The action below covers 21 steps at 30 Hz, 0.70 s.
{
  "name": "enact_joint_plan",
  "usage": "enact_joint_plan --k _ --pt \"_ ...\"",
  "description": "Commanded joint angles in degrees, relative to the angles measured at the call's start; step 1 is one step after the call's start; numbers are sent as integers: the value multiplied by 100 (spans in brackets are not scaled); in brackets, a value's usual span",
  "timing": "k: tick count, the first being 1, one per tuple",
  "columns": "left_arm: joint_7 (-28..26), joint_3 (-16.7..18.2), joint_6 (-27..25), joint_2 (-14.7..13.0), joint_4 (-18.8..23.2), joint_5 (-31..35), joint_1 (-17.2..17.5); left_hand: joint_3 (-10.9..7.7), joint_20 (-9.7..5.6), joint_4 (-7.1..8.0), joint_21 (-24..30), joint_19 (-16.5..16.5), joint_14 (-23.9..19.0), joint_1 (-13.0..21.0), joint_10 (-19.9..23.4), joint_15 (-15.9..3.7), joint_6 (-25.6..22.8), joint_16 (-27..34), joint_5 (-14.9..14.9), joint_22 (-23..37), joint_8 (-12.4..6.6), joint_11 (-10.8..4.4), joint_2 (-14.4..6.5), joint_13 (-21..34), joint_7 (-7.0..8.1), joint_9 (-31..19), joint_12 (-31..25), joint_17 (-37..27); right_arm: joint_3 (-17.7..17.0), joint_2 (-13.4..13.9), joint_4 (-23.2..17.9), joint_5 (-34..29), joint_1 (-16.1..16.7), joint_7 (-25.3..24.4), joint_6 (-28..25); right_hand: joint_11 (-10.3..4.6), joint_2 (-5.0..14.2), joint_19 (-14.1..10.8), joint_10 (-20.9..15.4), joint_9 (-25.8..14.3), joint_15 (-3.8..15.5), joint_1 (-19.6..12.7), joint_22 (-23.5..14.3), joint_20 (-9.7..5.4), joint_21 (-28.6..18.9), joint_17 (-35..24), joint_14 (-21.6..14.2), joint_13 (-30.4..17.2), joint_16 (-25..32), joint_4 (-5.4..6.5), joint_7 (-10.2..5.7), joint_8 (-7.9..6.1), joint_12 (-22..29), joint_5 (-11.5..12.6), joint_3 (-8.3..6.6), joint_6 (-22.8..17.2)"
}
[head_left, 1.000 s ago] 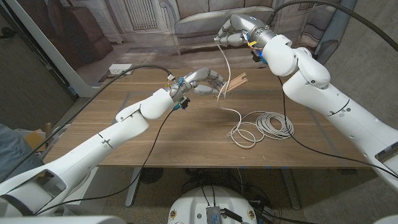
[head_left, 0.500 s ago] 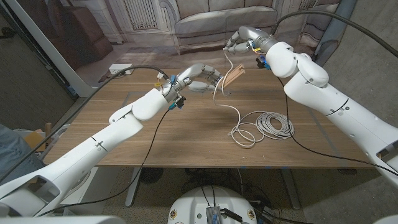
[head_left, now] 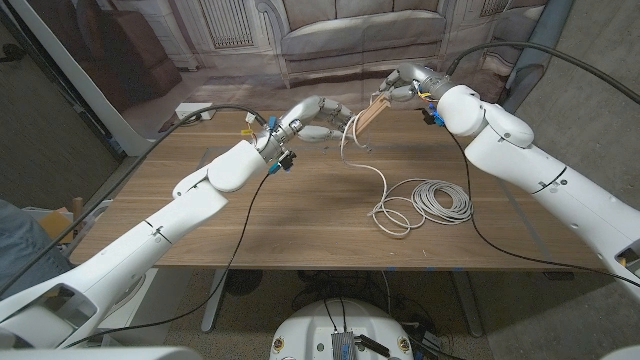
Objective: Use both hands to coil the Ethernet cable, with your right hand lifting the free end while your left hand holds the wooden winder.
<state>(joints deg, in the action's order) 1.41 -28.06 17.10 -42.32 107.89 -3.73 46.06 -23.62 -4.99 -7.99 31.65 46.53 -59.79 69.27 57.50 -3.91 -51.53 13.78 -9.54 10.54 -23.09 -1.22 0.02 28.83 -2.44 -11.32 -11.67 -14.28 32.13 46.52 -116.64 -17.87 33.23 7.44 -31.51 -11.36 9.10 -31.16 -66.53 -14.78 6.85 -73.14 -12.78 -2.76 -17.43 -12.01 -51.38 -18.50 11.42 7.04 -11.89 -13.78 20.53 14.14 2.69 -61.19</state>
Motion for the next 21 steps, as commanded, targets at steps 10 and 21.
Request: enact_joint_plan --k 10,21 --pt "-431 434 266 63 -100 -131 122 -473 -4 69 32 -50 -602 97 785 -842 -1095 19 -48 9 -49 -736 -305 25 384 -23 -26 -14 -648 623 -29 1158 1293 -967 -317 2 33 39 -46 -11 622 -32 -13 -760 -34 -8 13 -16 24 33 -58 -22 17 40 -4 -102" --pt "-761 628 118 105 -259 -117 112 -478 -10 72 41 -66 -597 93 789 -842 -1103 18 -48 9 -53 -736 -306 29 386 -23 -26 -20 -1545 977 -480 1889 2448 -1734 -233 3 30 64 -49 -7 626 -47 -12 -757 -36 -6 32 -19 19 29 -57 -23 15 41 1 -111"
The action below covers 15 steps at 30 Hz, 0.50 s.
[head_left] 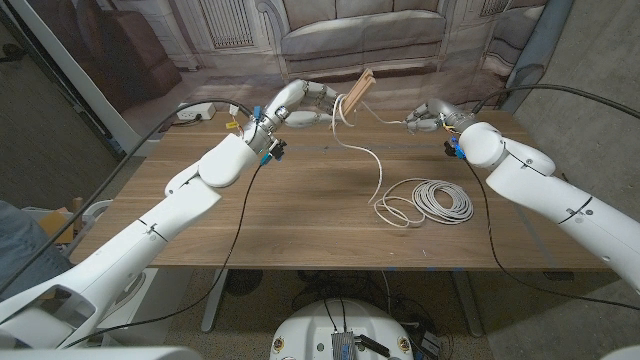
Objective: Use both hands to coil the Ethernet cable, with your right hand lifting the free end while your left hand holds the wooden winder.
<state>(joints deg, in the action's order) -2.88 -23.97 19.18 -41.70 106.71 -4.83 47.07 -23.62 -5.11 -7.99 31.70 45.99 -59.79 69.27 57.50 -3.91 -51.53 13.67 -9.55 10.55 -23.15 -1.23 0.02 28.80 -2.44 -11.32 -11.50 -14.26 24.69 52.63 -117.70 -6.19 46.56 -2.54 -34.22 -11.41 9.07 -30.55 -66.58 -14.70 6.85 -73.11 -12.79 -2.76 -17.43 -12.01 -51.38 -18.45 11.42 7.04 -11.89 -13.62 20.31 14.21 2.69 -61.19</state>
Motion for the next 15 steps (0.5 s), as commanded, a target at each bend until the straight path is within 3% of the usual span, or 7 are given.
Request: enact_joint_plan --k 1,6,11,15 --pt "-373 220 -112 57 -156 19 7 -479 3 72 39 -10 -599 92 792 -841 -1104 30 -47 8 -47 -735 -306 30 383 -23 -42 -23 -870 405 -431 765 1230 -801 80 8 29 13 -46 -15 624 -50 -11 -761 -32 -5 36 -25 17 28 -57 -37 38 34 3 -108" --pt "-734 162 -374 134 -132 452 -29 -480 3 73 44 -12 -600 90 790 -839 -1098 30 -47 8 -44 -743 -304 30 383 -22 -39 -24 -1054 619 -794 791 1727 -1103 269 7 29 22 -47 -21 622 -51 -11 -765 -33 -5 40 -27 18 30 -57 -40 38 35 8 -106" --pt "-622 79 -243 254 -375 241 -201 -483 1 71 48 -15 -604 93 786 -842 -1106 32 -47 8 -48 -733 -305 40 388 -22 -42 -26 -1352 757 -1070 948 2241 -1280 551 9 29 40 -59 -21 623 -57 -10 -767 -30 -5 44 -32 18 29 -56 -45 45 35 10 -118" --pt "-792 32 -439 349 -380 380 -268 -484 5 72 48 -26 -601 90 796 -837 -1097 31 -47 8 -44 -728 -301 38 387 -22 -44 -26 -1468 903 -1330 912 2563 -1384 652 8 25 54 -62 -24 623 -61 -10 -766 -26 -5 48 -35 17 27 -56 -47 47 36 12 -119"
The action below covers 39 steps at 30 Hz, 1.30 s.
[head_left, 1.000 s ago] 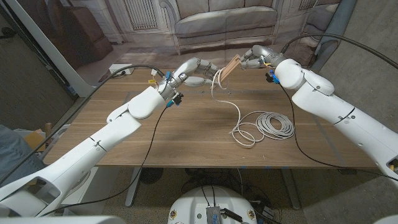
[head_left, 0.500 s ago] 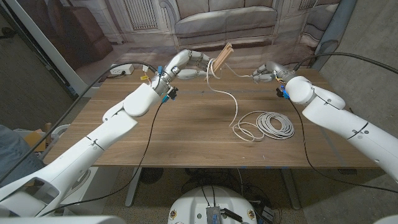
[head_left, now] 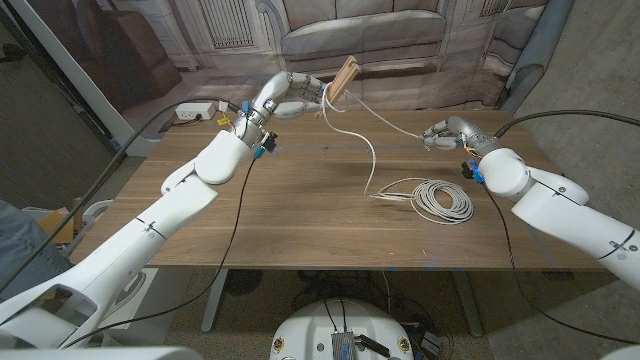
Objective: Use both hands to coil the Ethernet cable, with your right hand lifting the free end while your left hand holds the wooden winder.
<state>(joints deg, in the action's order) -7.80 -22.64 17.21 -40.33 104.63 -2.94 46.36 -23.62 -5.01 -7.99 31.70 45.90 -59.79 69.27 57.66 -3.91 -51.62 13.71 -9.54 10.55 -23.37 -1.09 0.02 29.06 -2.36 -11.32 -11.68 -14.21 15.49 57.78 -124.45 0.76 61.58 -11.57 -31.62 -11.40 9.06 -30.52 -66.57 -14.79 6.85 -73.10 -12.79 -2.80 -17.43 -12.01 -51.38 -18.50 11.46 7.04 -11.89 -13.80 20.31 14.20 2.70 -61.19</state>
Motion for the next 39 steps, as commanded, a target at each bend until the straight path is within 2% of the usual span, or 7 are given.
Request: enact_joint_plan --k 1,11,19,24,30,36,39 --pt "-381 -118 -355 238 -140 271 -204 -486 -6 73 52 -11 -609 90 776 -839 -1091 31 -47 7 -22 -748 -304 8 379 -22 -22 -32 -578 420 -723 200 1138 -508 421 8 27 55 -64 -17 623 -62 -9 -762 -25 -5 49 -31 13 27 -55 -30 48 37 12 -119" --pt "-598 -369 -901 394 -140 583 -379 -488 -6 77 64 -7 -612 83 766 -834 -1080 33 -45 7 -17 -768 -304 14 369 -22 -18 -35 -1044 550 -1319 -186 1976 -922 1006 9 31 57 -67 -27 629 -79 -7 -750 -32 -7 46 -46 18 22 -52 -35 57 41 13 -118" --pt "-380 -602 -1443 358 -90 679 -562 -491 -3 80 75 -6 -614 77 777 -829 -1067 34 -44 6 -12 -771 -303 3 337 -22 -14 -38 -1130 477 -1708 -875 2238 -1194 1229 9 28 62 -72 -37 627 -82 -5 -751 -36 -8 33 -56 24 24 -51 -41 63 43 21 -120" --pt "-351 -705 -1602 390 -118 706 -639 -488 -2 88 79 -11 -625 64 772 -817 -1061 40 -42 5 -9 -771 -302 10 327 -22 -16 -40 -1124 471 -1863 -1045 2165 -979 1118 9 35 68 -80 -36 629 -88 -3 -754 -38 -8 25 -60 25 26 -52 -41 66 44 21 -125" --pt "-480 -726 -1734 438 -65 732 -634 -494 0 87 87 -7 -629 65 778 -820 -1064 42 -42 5 -9 -764 -306 12 334 -23 -18 -42 -765 574 -2009 -1018 1720 -327 447 10 43 48 -86 -34 628 -82 0 -744 -50 -10 8 -52 32 34 -52 -39 62 42 23 -125" --pt "-556 -758 -2025 461 46 787 -655 -497 4 88 97 -3 -630 61 774 -815 -1060 43 -40 4 -7 -762 -306 20 328 -24 -19 -42 -474 930 -2266 -1044 1358 259 -33 8 43 123 -111 -10 633 -98 12 -664 -22 -8 -26 -48 39 23 -49 -37 67 28 13 -154" --pt "-490 -826 -2200 456 78 817 -717 -497 9 88 100 -4 -632 59 785 -814 -1063 43 -39 4 -8 -770 -305 13 324 -24 -19 -42 -403 1076 -2394 -1127 1246 356 -32 8 49 152 -119 7 633 -115 18 -649 -9 -7 -39 -49 40 13 -46 -32 70 22 2 -165"
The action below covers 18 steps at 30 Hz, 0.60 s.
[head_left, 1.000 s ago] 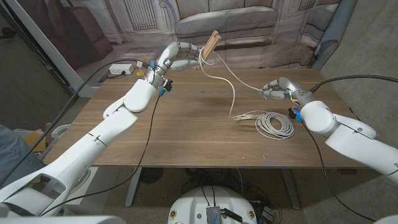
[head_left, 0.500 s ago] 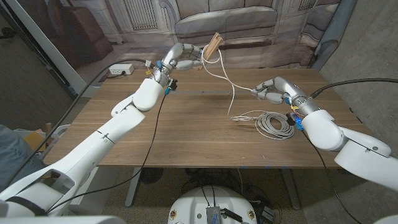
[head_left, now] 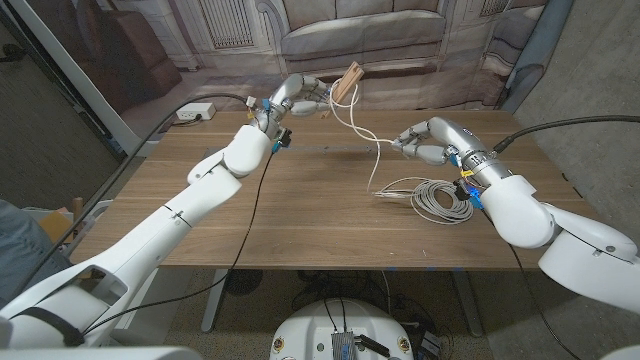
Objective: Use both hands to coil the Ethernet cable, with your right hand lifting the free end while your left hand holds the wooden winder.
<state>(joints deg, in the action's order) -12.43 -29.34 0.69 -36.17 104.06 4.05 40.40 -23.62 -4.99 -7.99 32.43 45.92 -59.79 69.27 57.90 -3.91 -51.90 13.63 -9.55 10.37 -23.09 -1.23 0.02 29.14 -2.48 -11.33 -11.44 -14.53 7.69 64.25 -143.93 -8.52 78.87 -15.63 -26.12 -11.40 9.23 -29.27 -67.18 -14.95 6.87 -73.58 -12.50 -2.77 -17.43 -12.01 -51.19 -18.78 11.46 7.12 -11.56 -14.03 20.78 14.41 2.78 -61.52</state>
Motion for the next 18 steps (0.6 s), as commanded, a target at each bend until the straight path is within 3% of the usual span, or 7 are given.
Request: enact_joint_plan --k 1,6,9,13,18 --pt "-1 -186 -587 42 127 130 -148 -497 9 88 27 -8 -632 59 760 -814 -1038 51 -39 21 -38 -755 -304 4 334 -23 -42 -11 356 469 -489 -225 -476 752 -542 6 30 39 -59 23 630 -69 -9 -655 -4 -6 -58 -23 39 4 -79 -9 24 -2 -7 -131" --pt "136 -303 -786 36 137 161 -255 -499 14 87 32 -7 -631 57 762 -808 -1046 51 -38 21 -41 -752 -303 6 341 -24 -42 -11 156 603 -664 -341 -414 662 -222 5 32 53 -60 27 625 -71 -1 -649 3 -4 -67 -23 37 4 -78 -8 21 -13 -13 -132" --pt "198 -358 -872 31 147 177 -303 -501 21 87 31 -21 -630 56 763 -808 -1041 50 -37 20 -39 -745 -301 2 340 -24 -39 -11 238 602 -694 -518 -574 619 7 4 30 61 -62 27 626 -71 3 -655 7 -3 -70 -27 35 4 -78 -9 24 -18 -14 -132" --pt "297 -437 -1015 8 195 214 -358 -505 24 82 32 -28 -612 60 758 -814 -1041 42 -37 20 -38 -740 -299 9 341 -24 -40 -10 567 507 -692 -740 -1091 792 286 4 35 64 -58 19 628 -70 7 -658 9 -3 -81 -26 36 7 -79 -10 20 -25 -20 -121" --pt "345 -605 -1272 -16 298 443 -424 -509 25 87 31 -49 -590 54 749 -802 -1031 35 -37 20 -33 -734 -305 11 335 -24 -37 -12 1138 194 -573 -1082 -1943 1192 646 6 38 80 -49 7 624 -56 10 -666 16 -2 -81 -34 33 18 -80 -13 20 -29 -18 -112"
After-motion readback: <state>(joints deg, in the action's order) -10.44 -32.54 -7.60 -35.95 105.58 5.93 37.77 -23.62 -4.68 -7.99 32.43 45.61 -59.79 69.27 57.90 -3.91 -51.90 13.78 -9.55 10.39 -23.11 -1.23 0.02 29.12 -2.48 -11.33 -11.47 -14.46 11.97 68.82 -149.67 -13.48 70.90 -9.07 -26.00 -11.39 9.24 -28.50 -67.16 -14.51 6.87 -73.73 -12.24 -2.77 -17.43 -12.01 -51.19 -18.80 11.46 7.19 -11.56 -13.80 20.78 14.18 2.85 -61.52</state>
